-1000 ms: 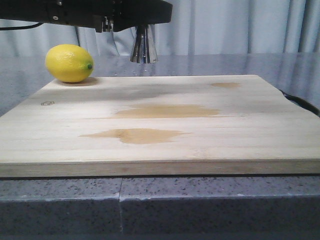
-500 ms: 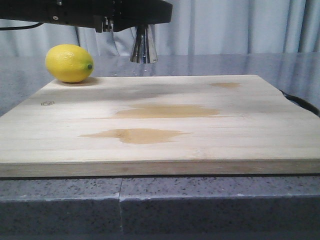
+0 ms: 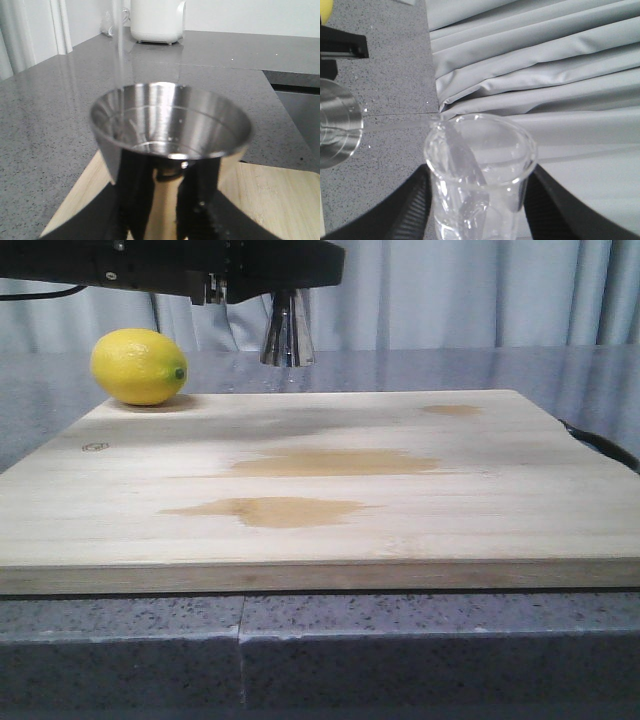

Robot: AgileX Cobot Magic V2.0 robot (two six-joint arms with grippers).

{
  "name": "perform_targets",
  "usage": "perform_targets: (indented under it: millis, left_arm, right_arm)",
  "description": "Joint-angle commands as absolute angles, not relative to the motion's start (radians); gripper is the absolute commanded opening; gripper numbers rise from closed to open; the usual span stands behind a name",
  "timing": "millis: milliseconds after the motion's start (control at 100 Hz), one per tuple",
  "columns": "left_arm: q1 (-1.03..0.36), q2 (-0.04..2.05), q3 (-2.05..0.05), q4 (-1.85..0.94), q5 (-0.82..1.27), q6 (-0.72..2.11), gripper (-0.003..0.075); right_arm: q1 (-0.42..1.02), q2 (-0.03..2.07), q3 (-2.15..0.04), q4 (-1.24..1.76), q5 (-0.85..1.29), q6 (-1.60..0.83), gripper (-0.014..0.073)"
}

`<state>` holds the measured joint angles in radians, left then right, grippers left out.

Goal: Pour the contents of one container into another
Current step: 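Tilt the beaker with the right gripper, pouring liquid into the held jigger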

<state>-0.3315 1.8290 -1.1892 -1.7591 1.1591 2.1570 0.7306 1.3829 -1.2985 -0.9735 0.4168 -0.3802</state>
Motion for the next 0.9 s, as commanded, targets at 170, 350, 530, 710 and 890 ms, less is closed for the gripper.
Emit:
perform_targets:
  millis: [170, 350, 530, 710, 890]
  left_arm:
    - [-0.341, 1.772, -1.220, -1.850, 1.256, 2.150, 0.0199]
    - [-0.341, 1.772, -1.220, -1.850, 1.256, 2.150, 0.0199]
    - [-0.341, 1.772, -1.220, -1.850, 1.256, 2.150, 0.0199]
    - [-0.341, 1.772, -1.220, -1.850, 1.256, 2.150, 0.0199]
    - [-0.341, 1.772, -1.220, -1.850, 1.256, 2.150, 0.0199]
  right_arm:
    - [0.729, 1.352, -1.338, -1.017, 0.365, -0.386, 0.0310]
    - [0.729, 1.352, -1.338, -1.018, 0.365, -0.386, 0.0310]
    - [0.729, 1.352, -1.338, -1.018, 0.367, -0.386, 0.0310]
    - [0.735, 1.350, -1.338, -1.018, 0.378, -0.386, 0.0310]
    - [0.780, 1.350, -1.338, -1.011, 0.431, -0.386, 0.0310]
